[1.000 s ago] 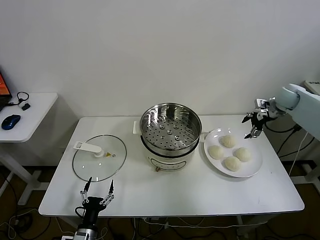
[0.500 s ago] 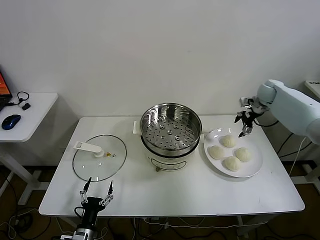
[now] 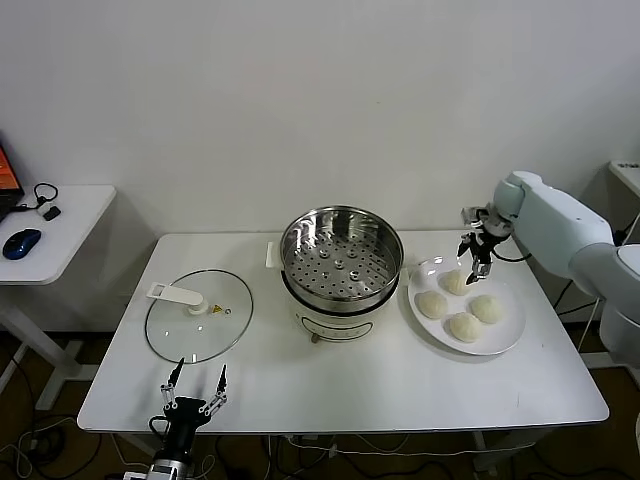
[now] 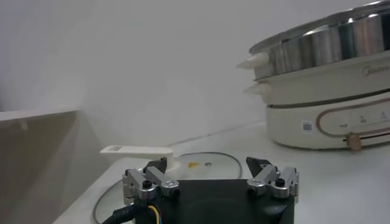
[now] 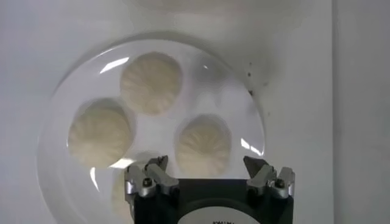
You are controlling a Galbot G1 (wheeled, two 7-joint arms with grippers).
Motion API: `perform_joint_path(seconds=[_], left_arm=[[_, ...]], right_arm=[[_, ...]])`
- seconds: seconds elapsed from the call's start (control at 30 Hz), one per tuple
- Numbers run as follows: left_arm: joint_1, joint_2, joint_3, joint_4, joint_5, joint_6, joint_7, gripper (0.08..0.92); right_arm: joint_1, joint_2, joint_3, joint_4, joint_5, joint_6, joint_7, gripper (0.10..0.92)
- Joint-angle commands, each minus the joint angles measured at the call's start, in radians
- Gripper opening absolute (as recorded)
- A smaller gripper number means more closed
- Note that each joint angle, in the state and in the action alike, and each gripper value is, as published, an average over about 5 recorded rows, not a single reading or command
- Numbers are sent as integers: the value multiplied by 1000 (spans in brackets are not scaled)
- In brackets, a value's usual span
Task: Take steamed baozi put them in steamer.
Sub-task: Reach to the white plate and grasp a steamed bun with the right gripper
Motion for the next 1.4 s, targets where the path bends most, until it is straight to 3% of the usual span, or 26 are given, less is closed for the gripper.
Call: perform_joint_path(seconds=[0.03, 0.27, 0.53, 1.4], left_arm=[[-1, 4, -2, 19, 16, -7, -1, 823], [-3, 8, -3, 27, 22, -12, 0, 823], [-8, 9, -5, 36, 28, -15, -1, 823], [-19, 12, 1, 55, 47, -21, -3, 823]], right_arm=[[-38, 38, 79, -94, -80, 17, -3, 823], [-53, 74, 200, -181, -204, 43, 0, 823], [-57, 124, 278, -237, -248, 64, 7, 823], [-67, 154, 333, -275, -285, 90, 43, 823]])
